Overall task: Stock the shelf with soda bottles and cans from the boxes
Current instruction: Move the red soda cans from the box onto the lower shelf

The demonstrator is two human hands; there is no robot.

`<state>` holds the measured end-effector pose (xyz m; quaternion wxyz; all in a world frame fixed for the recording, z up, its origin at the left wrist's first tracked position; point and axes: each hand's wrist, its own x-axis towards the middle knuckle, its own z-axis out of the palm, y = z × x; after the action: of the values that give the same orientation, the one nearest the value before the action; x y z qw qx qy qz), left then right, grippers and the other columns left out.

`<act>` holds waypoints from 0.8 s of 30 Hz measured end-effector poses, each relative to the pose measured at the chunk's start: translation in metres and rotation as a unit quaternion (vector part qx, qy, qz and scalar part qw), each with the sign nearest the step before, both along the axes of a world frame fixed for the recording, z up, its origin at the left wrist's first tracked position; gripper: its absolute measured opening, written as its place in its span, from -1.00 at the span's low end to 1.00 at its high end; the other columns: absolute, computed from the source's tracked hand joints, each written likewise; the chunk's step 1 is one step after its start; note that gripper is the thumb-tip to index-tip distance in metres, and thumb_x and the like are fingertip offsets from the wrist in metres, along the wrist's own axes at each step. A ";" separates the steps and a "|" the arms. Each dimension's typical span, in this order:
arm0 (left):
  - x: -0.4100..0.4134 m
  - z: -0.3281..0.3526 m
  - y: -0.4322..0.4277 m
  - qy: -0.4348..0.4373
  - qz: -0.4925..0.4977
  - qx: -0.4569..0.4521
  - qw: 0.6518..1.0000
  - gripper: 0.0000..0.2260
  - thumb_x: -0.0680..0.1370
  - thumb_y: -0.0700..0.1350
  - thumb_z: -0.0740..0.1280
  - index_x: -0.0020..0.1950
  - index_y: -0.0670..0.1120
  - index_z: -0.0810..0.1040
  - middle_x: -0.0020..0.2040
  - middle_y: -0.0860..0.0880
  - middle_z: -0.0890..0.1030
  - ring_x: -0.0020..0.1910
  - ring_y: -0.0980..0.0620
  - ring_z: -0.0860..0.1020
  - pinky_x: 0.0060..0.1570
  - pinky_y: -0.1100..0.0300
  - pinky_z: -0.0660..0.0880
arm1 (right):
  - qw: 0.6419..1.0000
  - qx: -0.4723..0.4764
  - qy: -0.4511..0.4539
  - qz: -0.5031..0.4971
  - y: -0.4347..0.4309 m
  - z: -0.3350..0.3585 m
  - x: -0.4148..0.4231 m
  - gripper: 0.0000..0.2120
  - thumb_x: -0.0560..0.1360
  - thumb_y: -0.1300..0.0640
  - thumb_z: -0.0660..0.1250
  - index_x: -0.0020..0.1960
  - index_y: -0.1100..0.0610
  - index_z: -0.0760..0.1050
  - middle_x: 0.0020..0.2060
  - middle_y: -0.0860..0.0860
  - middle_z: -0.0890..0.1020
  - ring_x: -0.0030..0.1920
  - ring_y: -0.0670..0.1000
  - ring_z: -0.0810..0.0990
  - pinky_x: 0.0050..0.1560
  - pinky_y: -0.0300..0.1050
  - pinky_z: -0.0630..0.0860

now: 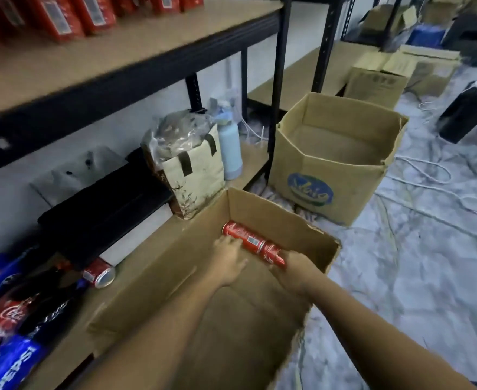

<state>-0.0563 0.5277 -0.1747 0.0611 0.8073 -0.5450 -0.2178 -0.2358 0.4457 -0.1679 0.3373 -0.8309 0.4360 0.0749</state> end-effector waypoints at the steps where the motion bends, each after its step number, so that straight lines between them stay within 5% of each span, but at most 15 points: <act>1: 0.006 -0.014 -0.014 -0.019 -0.003 0.003 1.000 -0.45 0.61 0.09 0.31 0.56 -0.06 0.33 0.51 -0.08 0.37 0.45 -0.14 0.33 0.44 -0.02 0.31 | 1.000 0.005 0.000 -0.012 -0.012 -0.011 0.007 -0.54 0.63 -0.12 0.26 0.44 0.08 0.44 0.30 0.06 0.59 0.26 0.07 0.57 0.35 -0.06 0.46; 6: 0.017 -0.069 -0.064 -0.059 -0.051 0.050 0.996 -0.45 0.57 -0.02 0.31 0.55 -0.02 0.28 0.61 0.00 0.18 0.54 -0.15 0.17 0.43 -0.19 0.25 | 0.997 0.033 0.063 -0.032 -0.054 -0.068 0.032 -0.40 0.56 -0.16 0.29 0.51 0.10 0.35 0.38 0.11 0.50 0.35 0.13 0.49 0.41 0.00 0.38; 11: 0.025 -0.112 -0.085 -0.030 -0.083 0.113 0.990 -0.22 0.56 -0.13 0.32 0.67 0.10 -0.05 0.67 0.08 -0.10 0.63 -0.23 -0.08 0.53 -0.28 0.08 | 0.990 0.004 0.136 -0.022 -0.060 -0.101 0.051 -0.28 0.55 -0.03 0.33 0.61 0.04 0.11 0.48 0.06 0.32 0.44 0.18 0.34 0.42 0.18 0.34; 14: 0.027 -0.115 -0.071 -0.041 -0.069 0.059 0.995 -0.33 0.55 -0.10 0.32 0.62 0.12 0.13 0.63 0.05 0.10 0.58 -0.21 0.06 0.47 -0.26 0.18 | 0.987 -0.046 0.153 -0.012 -0.051 -0.103 0.057 -0.36 0.57 0.02 0.29 0.59 0.06 0.15 0.48 0.08 0.30 0.42 0.20 0.31 0.37 0.18 0.33; 17: 0.026 -0.118 -0.034 -0.003 0.046 -0.034 0.998 -0.63 0.52 -0.09 0.35 0.33 0.03 0.48 0.34 0.00 0.43 0.39 -0.14 0.32 0.28 -0.02 0.33 | 0.988 -0.054 0.147 -0.007 -0.037 -0.101 0.061 -0.44 0.56 -0.01 0.34 0.50 0.03 0.27 0.42 0.08 0.37 0.39 0.18 0.34 0.36 0.16 0.32; 20: 0.019 -0.119 -0.001 0.164 0.289 -0.073 0.940 -0.69 0.55 -0.09 0.41 0.25 -0.09 0.45 0.23 -0.10 0.49 0.14 -0.06 0.48 0.04 0.19 0.32 | 0.985 -0.049 0.166 0.009 -0.022 -0.104 0.066 -0.27 0.47 -0.08 0.47 0.52 0.00 0.20 0.43 0.09 0.34 0.43 0.17 0.30 0.40 0.18 0.29; 24: 0.019 -0.127 0.005 0.306 0.479 -0.061 0.821 -0.29 0.55 0.10 0.46 0.56 -0.14 0.23 0.42 -0.17 0.47 0.26 -0.10 0.55 0.18 0.19 0.40 | 0.980 0.017 0.190 0.048 -0.013 -0.120 0.071 -0.13 0.41 -0.17 0.49 0.57 0.00 0.13 0.48 0.09 0.32 0.45 0.19 0.30 0.41 0.22 0.29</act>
<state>-0.0373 0.5323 -0.3021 0.3703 0.8531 -0.0556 -0.3634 -0.1646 0.4331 -0.2884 0.2582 -0.8155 0.4509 0.2549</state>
